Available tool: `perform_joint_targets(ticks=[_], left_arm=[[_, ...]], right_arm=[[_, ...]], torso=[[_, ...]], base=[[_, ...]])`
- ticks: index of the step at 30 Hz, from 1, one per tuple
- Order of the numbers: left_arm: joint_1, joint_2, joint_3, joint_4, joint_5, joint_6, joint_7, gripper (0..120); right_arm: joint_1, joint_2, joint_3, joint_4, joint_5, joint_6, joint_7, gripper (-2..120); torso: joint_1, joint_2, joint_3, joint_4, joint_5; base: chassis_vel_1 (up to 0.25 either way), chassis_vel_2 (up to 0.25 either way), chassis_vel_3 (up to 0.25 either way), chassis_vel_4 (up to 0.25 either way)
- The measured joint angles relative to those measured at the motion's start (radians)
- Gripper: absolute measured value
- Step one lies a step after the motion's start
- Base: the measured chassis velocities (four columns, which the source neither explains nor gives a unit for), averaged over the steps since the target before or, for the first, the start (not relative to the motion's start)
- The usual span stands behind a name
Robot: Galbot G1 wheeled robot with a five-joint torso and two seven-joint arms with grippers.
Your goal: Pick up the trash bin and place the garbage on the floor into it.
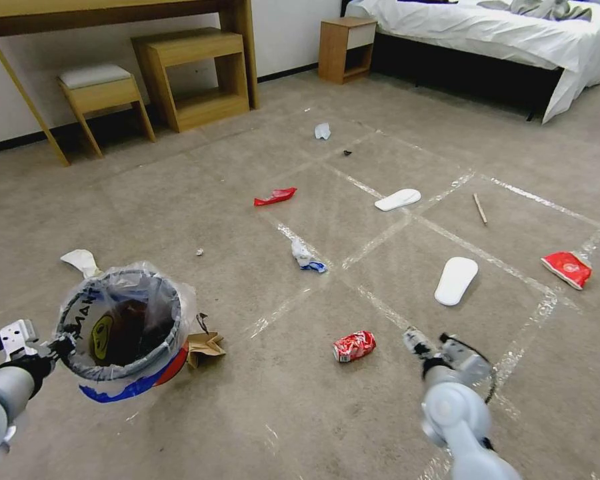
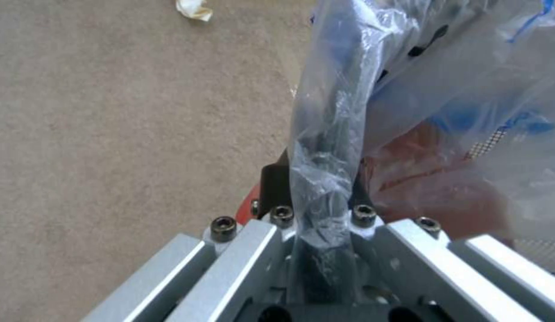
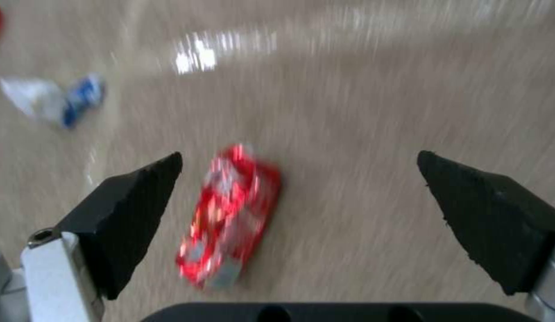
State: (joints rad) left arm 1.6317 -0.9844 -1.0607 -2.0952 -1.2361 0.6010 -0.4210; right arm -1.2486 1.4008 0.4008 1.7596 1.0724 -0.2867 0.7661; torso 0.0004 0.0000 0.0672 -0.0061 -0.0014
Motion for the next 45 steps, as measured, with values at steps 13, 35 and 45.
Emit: perform_joint_targets(ticks=[13,35,45], left_arm=[[0.004,-0.002,0.005,0.001,0.000,-0.008,-0.002,1],[-0.015,-0.009,0.019,0.027,0.003,-0.025,-0.003,1],[-0.030,-0.015,0.040,0.037,0.009,-0.034,-0.003,1]], right_arm=[[0.162,0.110,-0.081,-0.304,-0.012,0.046,-0.031,100],[0.355,0.183,-0.092,-0.620,-0.048,0.083,-0.060,100],[0.417,0.206,-0.089,-0.723,-0.064,0.103,-0.096,100]], torso=[[0.000,0.000,0.000,-0.0001,-0.0001],[0.000,0.000,0.000,-0.0002,0.0000],[0.000,0.000,0.000,-0.0006,-0.0007]], base=[[0.000,0.000,0.000,0.000],[0.000,0.000,0.000,0.000],[0.000,0.000,0.000,0.000]])
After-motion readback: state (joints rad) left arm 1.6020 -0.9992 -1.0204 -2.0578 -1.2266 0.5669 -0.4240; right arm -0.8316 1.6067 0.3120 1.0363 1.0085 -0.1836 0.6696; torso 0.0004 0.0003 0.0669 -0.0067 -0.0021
